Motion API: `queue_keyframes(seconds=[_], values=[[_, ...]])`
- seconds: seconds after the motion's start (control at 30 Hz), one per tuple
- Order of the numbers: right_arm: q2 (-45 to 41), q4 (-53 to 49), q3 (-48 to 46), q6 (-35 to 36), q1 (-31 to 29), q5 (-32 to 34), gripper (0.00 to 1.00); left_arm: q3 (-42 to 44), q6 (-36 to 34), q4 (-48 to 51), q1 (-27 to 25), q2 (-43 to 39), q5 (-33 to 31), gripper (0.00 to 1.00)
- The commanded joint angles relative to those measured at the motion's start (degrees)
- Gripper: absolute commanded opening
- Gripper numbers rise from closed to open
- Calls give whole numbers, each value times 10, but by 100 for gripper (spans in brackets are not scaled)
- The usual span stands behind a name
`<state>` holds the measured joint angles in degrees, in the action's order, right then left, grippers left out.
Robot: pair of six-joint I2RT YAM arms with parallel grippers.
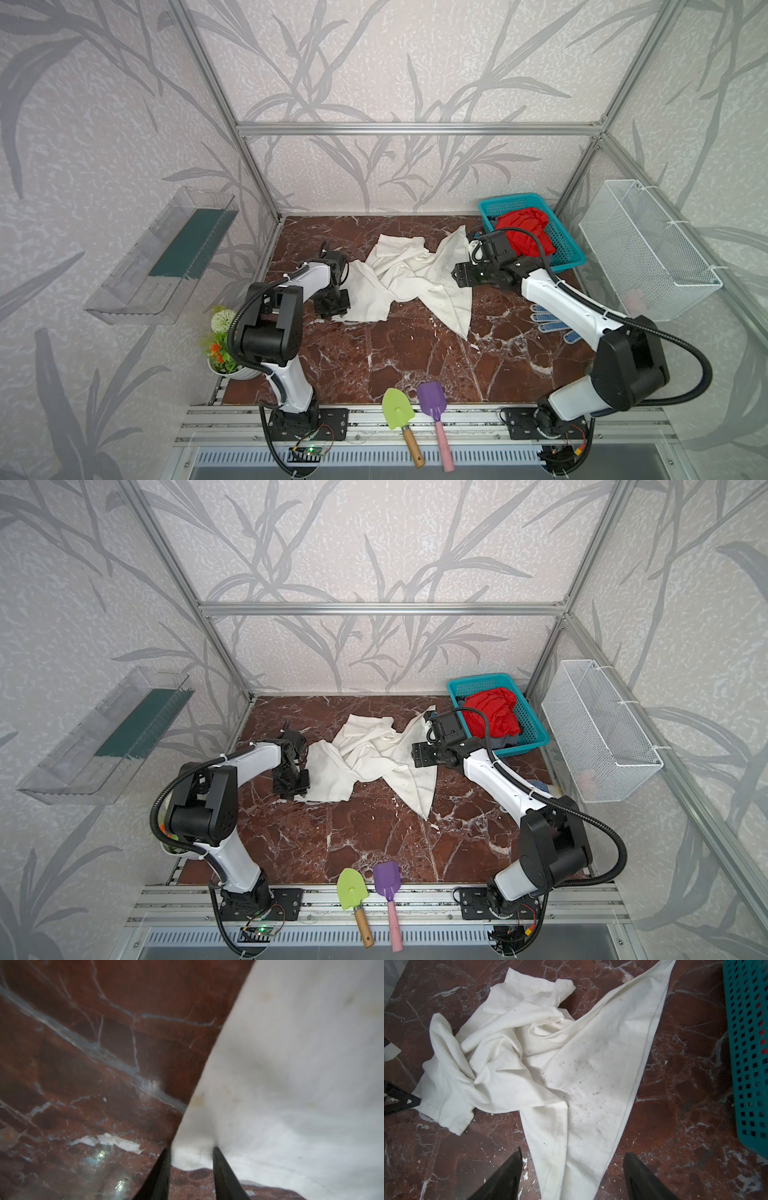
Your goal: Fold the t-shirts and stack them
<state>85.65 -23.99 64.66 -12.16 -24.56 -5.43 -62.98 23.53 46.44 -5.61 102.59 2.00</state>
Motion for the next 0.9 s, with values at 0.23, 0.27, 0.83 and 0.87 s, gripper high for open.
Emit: queue_keyframes(seconds=[0.23, 0.27, 0.83, 0.87], values=[[-102, -47, -129, -59, -73, 31, 72, 11, 9, -11, 15, 15, 51, 6], [-102, -50, -139, -66, -85, 33, 67, 14, 10, -13, 14, -1, 48, 3], [-69, -74, -208, -72, -126, 30, 39, 22, 11, -29, 14, -89, 33, 0], [-64, -73, -209, -70, -127, 26, 38, 22, 11, -30, 15, -91, 33, 0]])
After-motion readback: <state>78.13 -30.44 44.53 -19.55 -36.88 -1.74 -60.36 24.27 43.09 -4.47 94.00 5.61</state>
